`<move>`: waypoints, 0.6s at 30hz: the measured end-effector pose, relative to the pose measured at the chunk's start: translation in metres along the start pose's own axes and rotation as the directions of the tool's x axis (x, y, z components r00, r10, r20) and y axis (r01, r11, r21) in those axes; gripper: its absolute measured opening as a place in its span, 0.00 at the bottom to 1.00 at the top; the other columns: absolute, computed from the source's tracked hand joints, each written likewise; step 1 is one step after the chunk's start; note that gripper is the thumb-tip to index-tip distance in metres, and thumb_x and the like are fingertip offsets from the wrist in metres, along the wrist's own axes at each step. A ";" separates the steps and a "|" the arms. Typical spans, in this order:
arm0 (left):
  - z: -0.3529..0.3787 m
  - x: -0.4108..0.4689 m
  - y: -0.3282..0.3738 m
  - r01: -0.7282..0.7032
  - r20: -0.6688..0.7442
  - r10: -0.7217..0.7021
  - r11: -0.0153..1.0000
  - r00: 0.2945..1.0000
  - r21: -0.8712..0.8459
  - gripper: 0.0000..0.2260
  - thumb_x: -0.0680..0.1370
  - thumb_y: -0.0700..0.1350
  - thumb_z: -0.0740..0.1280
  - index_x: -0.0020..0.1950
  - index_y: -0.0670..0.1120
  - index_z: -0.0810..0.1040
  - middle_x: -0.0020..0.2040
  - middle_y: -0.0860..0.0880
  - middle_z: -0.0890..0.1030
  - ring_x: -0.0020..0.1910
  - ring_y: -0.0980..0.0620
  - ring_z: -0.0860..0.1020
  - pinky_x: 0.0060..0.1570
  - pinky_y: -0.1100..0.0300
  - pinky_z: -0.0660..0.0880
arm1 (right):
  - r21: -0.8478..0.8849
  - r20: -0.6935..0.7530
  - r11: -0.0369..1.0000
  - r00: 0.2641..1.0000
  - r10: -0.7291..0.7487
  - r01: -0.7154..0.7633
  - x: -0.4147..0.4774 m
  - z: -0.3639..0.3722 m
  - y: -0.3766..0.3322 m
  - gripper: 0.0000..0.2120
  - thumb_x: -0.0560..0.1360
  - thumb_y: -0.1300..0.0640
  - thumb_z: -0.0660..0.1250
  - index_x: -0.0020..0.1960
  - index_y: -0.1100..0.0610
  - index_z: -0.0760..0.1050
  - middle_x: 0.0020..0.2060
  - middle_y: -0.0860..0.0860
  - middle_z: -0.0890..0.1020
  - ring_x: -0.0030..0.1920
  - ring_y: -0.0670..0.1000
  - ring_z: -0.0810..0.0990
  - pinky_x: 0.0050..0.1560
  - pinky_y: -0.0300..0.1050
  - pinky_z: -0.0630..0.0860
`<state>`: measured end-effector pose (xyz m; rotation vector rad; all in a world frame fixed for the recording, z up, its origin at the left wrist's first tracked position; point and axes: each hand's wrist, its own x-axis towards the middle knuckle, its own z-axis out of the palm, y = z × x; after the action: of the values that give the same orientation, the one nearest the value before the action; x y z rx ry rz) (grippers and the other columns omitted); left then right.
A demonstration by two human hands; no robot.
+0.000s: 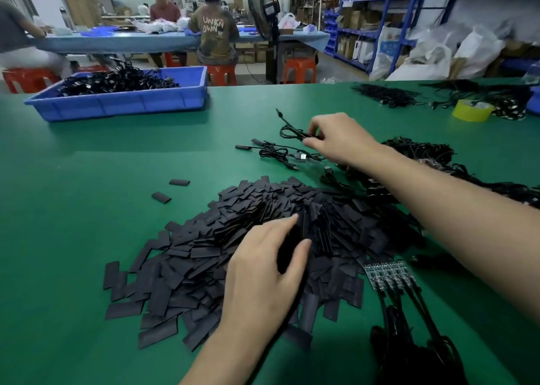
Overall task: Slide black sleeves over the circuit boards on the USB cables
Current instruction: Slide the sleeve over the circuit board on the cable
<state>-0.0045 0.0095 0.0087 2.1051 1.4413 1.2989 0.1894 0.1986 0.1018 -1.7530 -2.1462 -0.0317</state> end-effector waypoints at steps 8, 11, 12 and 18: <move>0.003 -0.002 -0.004 -0.088 0.021 0.088 0.996 0.996 0.017 0.15 0.81 0.53 0.66 0.65 0.51 0.82 0.60 0.59 0.81 0.62 0.61 0.77 0.64 0.67 0.71 | 0.009 0.116 0.999 0.993 0.038 -0.039 0.088 0.066 -0.028 0.18 0.81 0.47 0.69 0.59 0.63 0.79 0.57 0.60 0.82 0.58 0.62 0.79 0.57 0.51 0.76; 0.004 -0.002 -0.007 -0.097 0.010 0.096 0.995 0.995 0.025 0.14 0.81 0.52 0.67 0.64 0.50 0.82 0.60 0.58 0.81 0.62 0.60 0.78 0.64 0.66 0.72 | 0.029 0.097 0.996 0.992 0.076 -0.080 0.086 0.068 -0.027 0.23 0.81 0.44 0.67 0.68 0.60 0.75 0.66 0.59 0.77 0.65 0.60 0.76 0.64 0.52 0.74; 0.004 -0.002 -0.007 -0.096 0.008 0.096 0.995 0.995 0.026 0.13 0.81 0.52 0.67 0.64 0.50 0.82 0.60 0.57 0.82 0.62 0.60 0.78 0.65 0.65 0.72 | 0.028 0.076 0.997 0.995 0.064 -0.066 0.079 0.065 -0.026 0.22 0.81 0.44 0.66 0.68 0.58 0.75 0.66 0.58 0.76 0.65 0.59 0.76 0.64 0.52 0.73; 0.005 -0.004 -0.002 -0.125 -0.011 0.126 0.991 0.992 0.055 0.10 0.81 0.49 0.69 0.59 0.48 0.84 0.57 0.56 0.82 0.59 0.56 0.79 0.62 0.61 0.74 | 0.125 0.017 0.987 0.994 -0.104 0.102 -0.027 0.023 -0.010 0.09 0.80 0.50 0.69 0.57 0.54 0.81 0.54 0.53 0.78 0.55 0.53 0.79 0.62 0.53 0.75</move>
<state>-0.0023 0.0084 0.0030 2.2589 1.3848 1.3362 0.1785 0.1763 0.0746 -1.5800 -2.2035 0.0936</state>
